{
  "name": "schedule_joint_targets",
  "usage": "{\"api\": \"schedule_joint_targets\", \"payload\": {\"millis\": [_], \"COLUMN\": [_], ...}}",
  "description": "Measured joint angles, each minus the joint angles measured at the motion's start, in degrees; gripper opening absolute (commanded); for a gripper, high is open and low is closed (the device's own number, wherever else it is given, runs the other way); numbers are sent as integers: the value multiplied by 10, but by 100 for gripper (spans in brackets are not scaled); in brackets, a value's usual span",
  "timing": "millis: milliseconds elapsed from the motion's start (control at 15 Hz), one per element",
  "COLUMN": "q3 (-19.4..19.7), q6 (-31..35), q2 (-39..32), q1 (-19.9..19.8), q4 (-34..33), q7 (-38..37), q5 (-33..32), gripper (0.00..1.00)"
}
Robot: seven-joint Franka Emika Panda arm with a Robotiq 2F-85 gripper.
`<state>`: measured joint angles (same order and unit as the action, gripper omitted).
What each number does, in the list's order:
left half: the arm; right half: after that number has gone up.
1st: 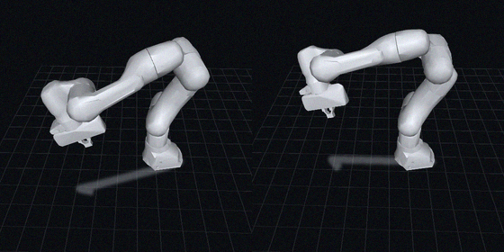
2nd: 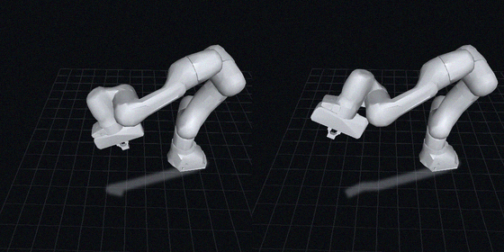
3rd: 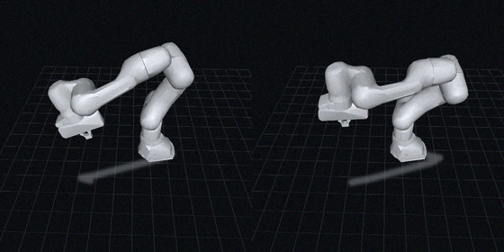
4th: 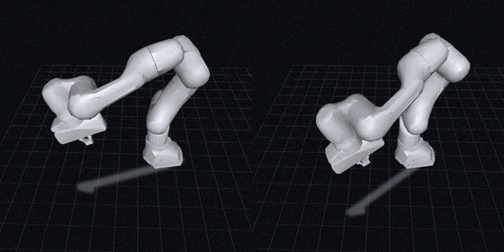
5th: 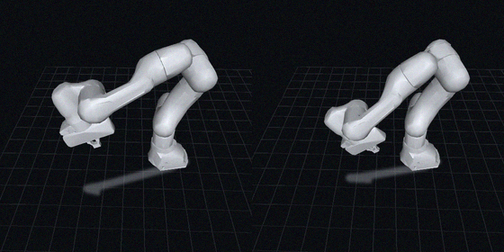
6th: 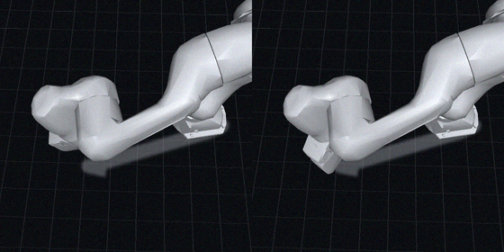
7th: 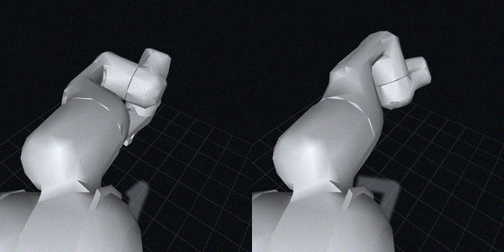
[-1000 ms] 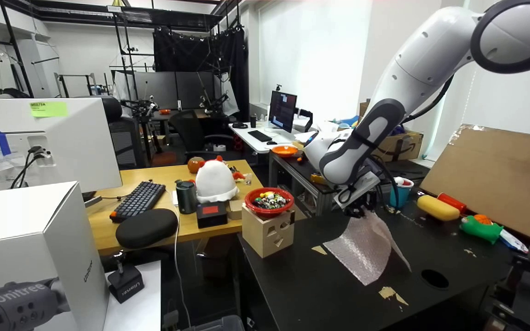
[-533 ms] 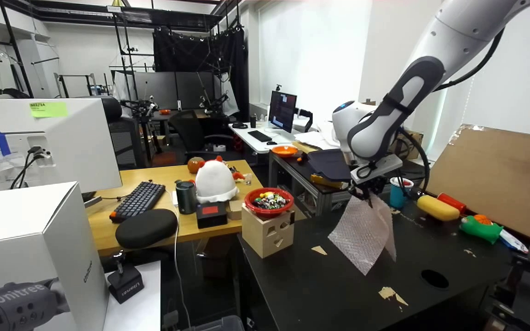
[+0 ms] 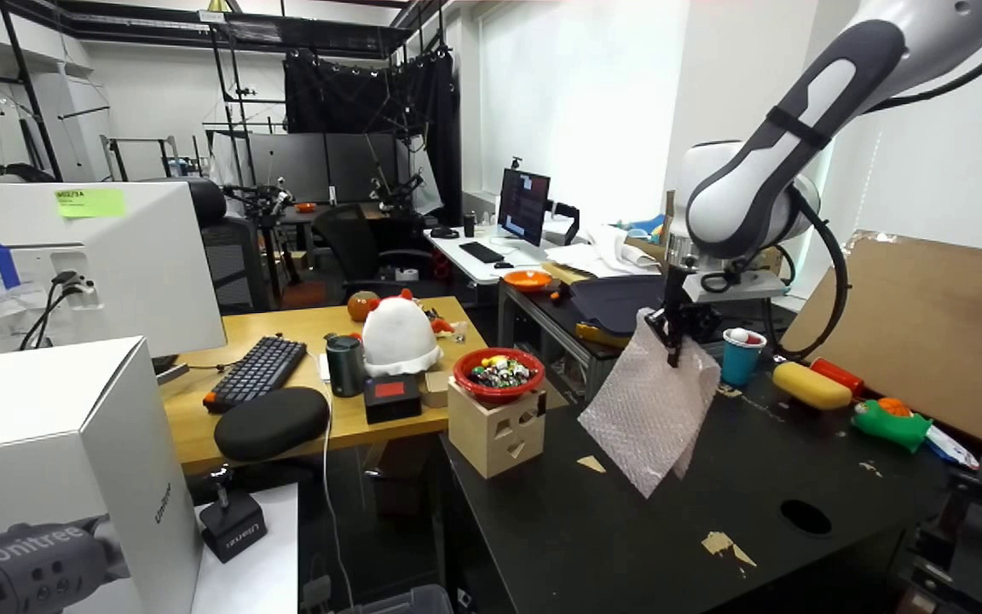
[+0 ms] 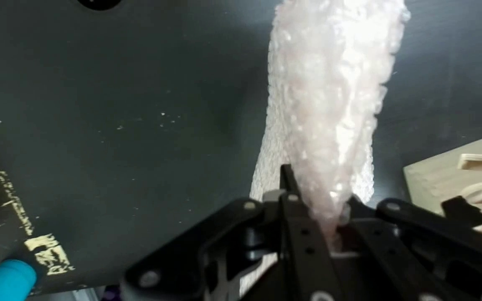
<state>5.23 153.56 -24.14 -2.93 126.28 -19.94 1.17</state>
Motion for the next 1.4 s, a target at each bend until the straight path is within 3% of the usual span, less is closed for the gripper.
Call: {"api": "schedule_joint_targets", "payload": {"millis": [133,400,533,733,1000,1333,1400], "q3": [-54,-228,-259,-206,-107,-79,-75], "q6": [30,42,37,23,10,1,1], "q2": [17,6,-17,-60,-133,-242,-258], "q1": [-50,-227,-279,-272,-217,-200,-196], "q4": [28,46,44,38,2,-101,-120], "q7": [92,283,364,401,348,291,278], "q5": [95,280,351,383,353,305,292], "gripper": [2,2,2,2,2,2,34]}}
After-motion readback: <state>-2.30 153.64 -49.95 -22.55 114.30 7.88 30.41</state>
